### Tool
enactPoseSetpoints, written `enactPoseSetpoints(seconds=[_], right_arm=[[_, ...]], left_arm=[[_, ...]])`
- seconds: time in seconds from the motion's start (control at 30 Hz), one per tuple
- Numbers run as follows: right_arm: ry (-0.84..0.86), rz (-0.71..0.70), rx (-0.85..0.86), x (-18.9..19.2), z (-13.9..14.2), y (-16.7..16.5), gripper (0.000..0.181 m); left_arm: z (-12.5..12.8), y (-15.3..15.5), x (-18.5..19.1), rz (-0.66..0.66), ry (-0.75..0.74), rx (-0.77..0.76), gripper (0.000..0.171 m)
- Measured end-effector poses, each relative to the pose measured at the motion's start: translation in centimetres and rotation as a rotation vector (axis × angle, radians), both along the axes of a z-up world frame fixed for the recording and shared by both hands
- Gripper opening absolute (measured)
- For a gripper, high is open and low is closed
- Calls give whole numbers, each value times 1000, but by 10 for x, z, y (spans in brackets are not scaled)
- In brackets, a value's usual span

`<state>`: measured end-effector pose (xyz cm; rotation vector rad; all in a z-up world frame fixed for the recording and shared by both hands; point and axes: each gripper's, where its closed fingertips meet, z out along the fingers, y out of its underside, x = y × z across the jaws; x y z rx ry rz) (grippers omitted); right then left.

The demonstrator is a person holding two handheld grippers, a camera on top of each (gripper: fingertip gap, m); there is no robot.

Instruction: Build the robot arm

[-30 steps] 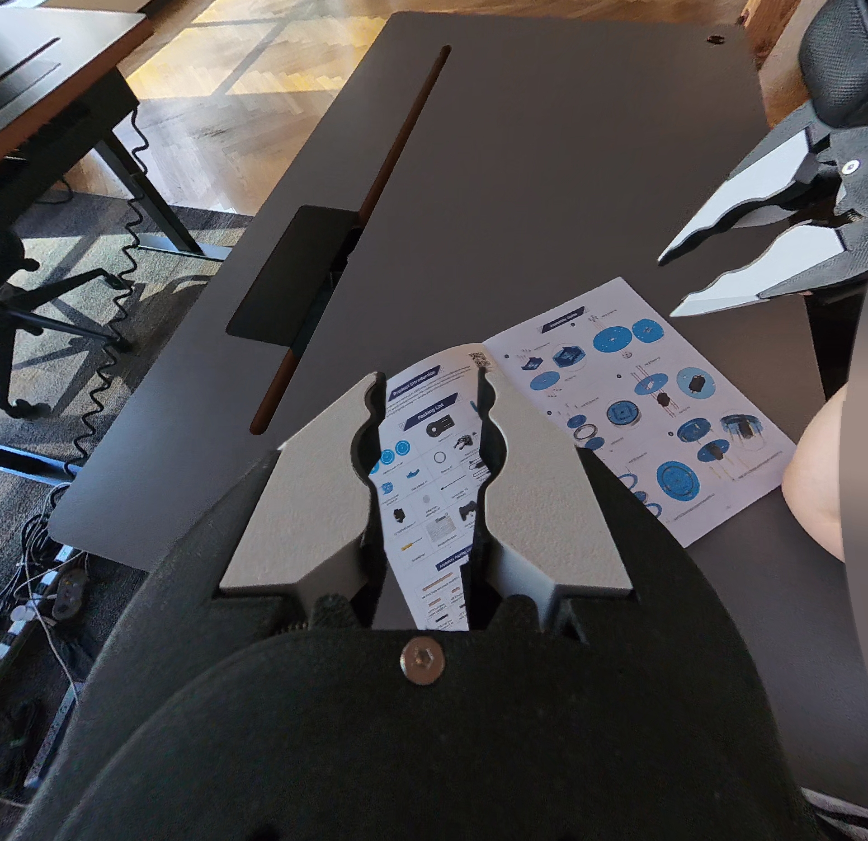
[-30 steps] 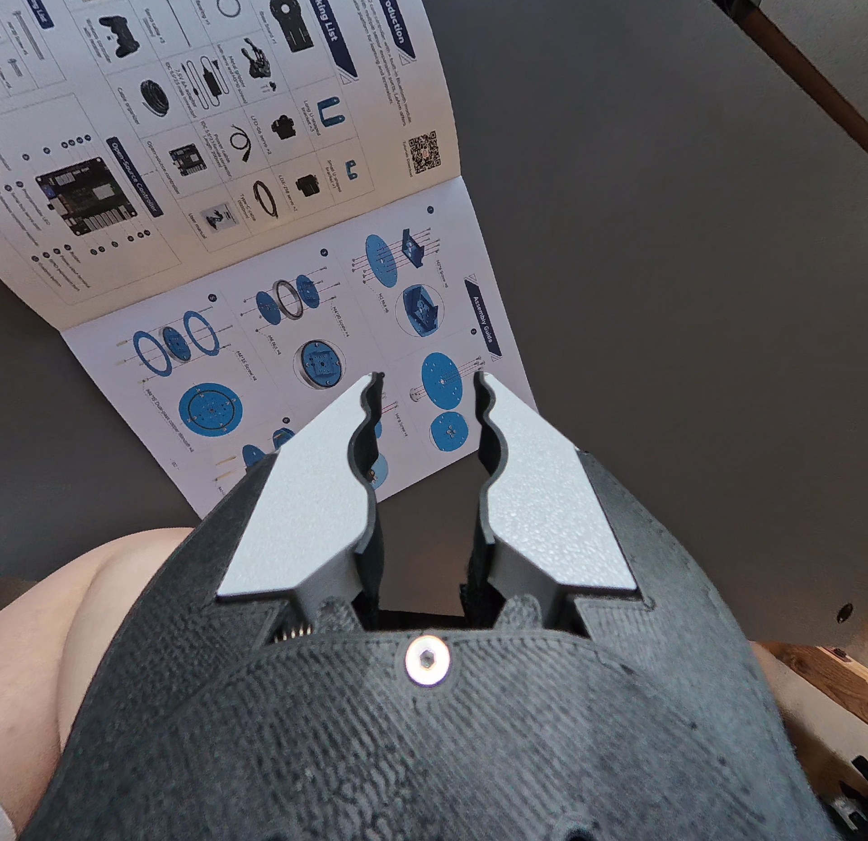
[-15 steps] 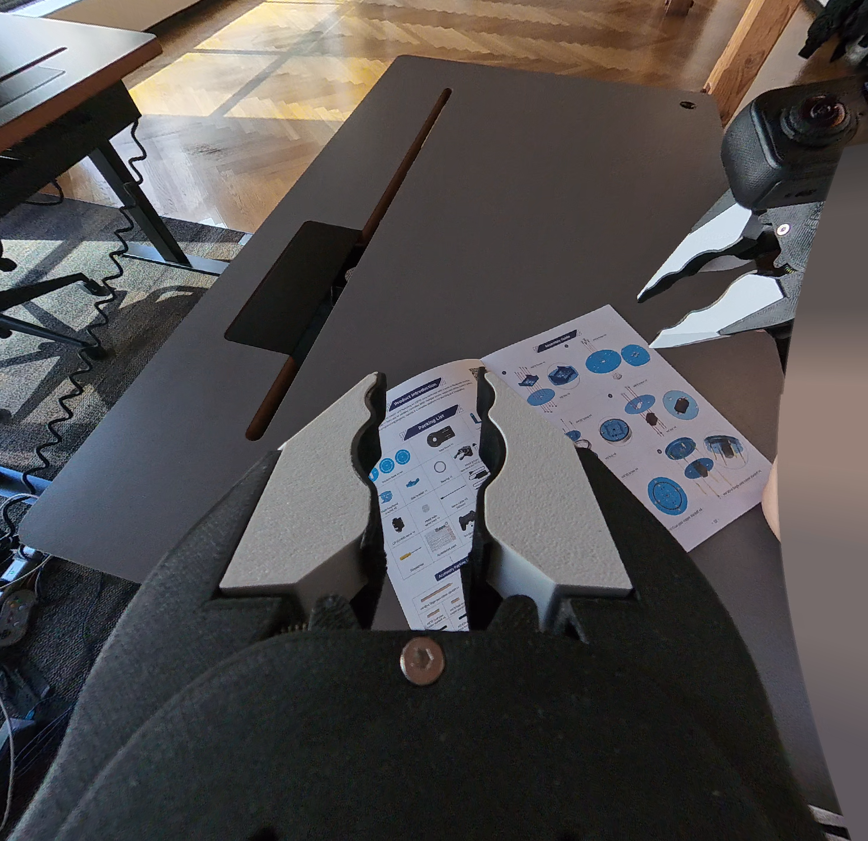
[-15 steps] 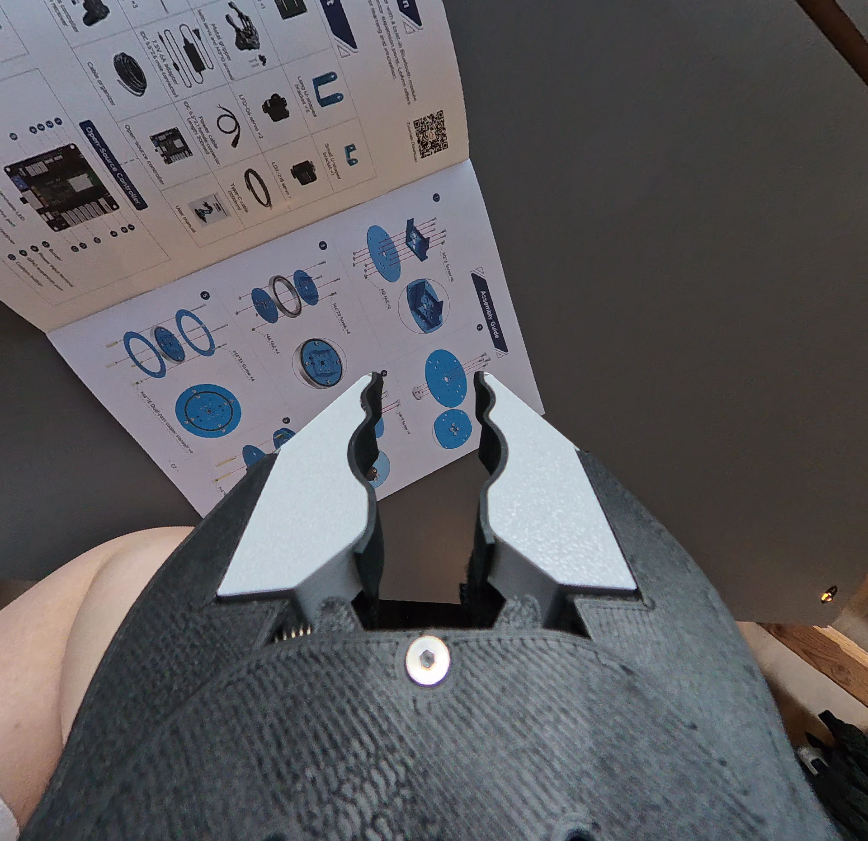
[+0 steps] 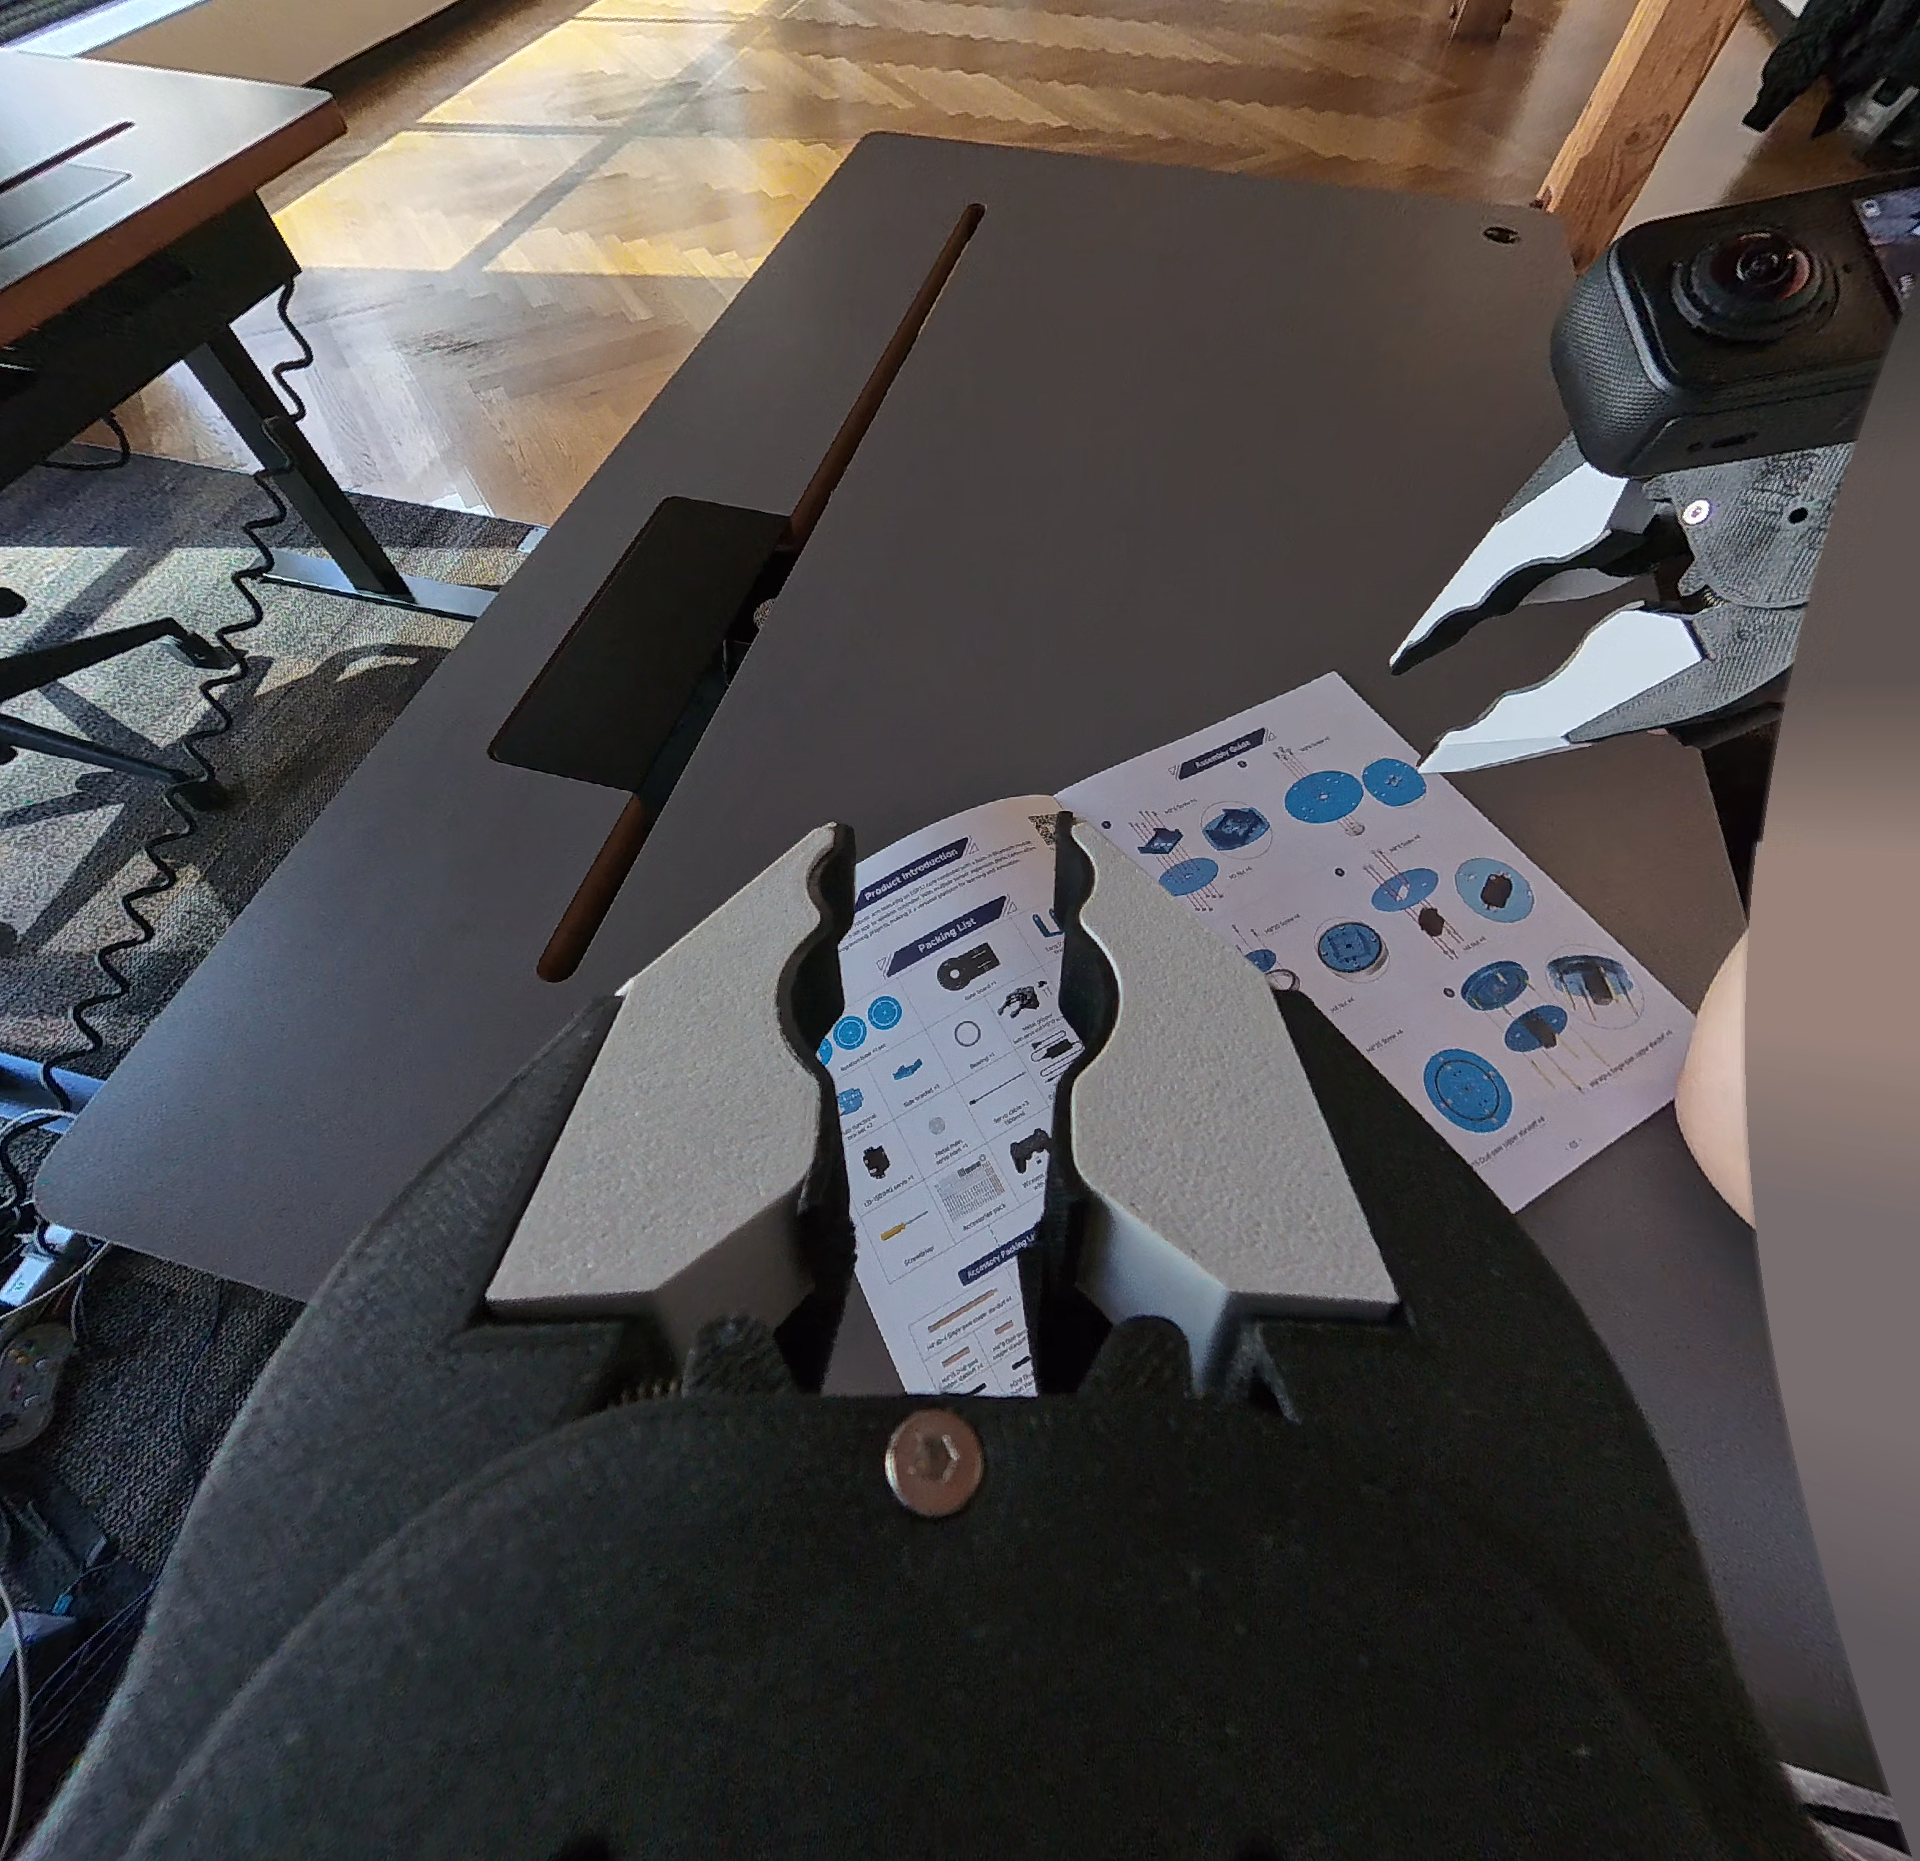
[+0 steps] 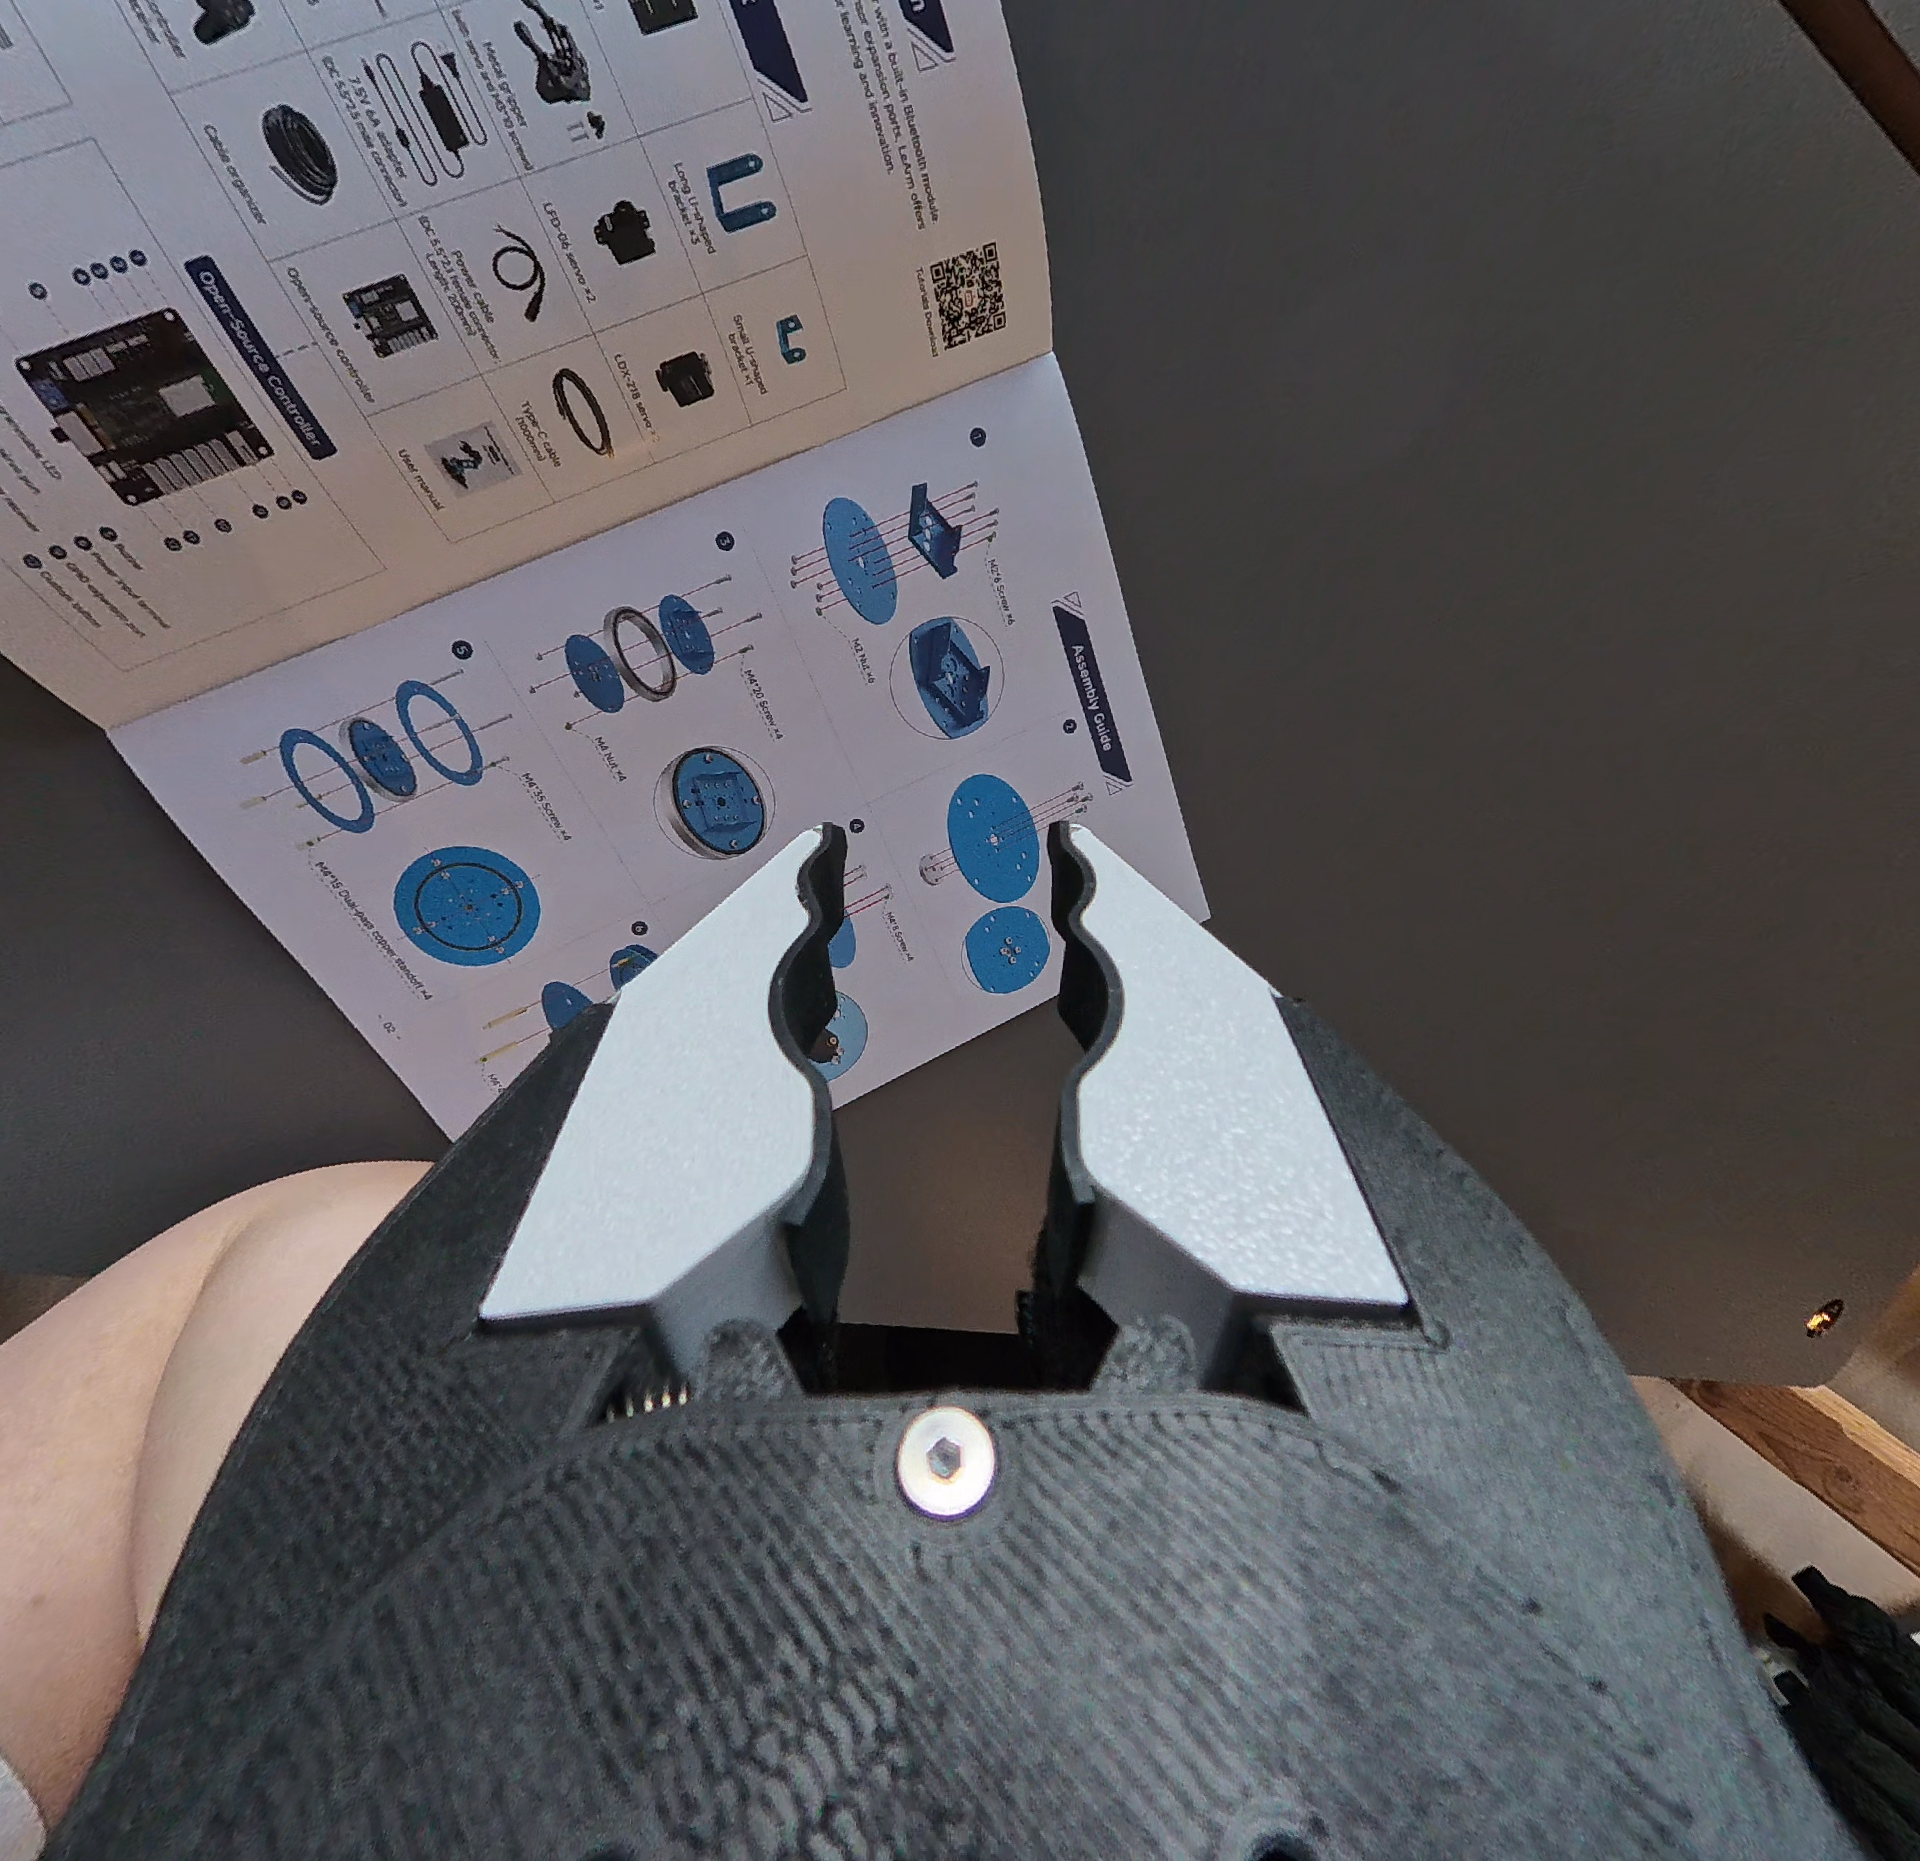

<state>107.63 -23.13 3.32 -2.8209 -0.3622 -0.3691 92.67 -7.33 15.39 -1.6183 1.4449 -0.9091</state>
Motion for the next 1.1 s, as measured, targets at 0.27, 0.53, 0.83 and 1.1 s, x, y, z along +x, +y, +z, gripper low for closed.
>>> enactPoseSetpoints(seconds=[0.27,0.53,0.83,1.1], right_arm=[[3,-16,-5,3,-1,-5,39],[7,-5,3,3,1,-6,39],[9,2,7,2,2,-6,39],[18,33,10,-2,1,-2,38]], left_arm=[[1,0,1,-5,-6,-9,37],[1,-7,1,-8,10,19,37],[0,-11,4,-21,24,27,37],[4,-10,2,-23,-5,15,37]])
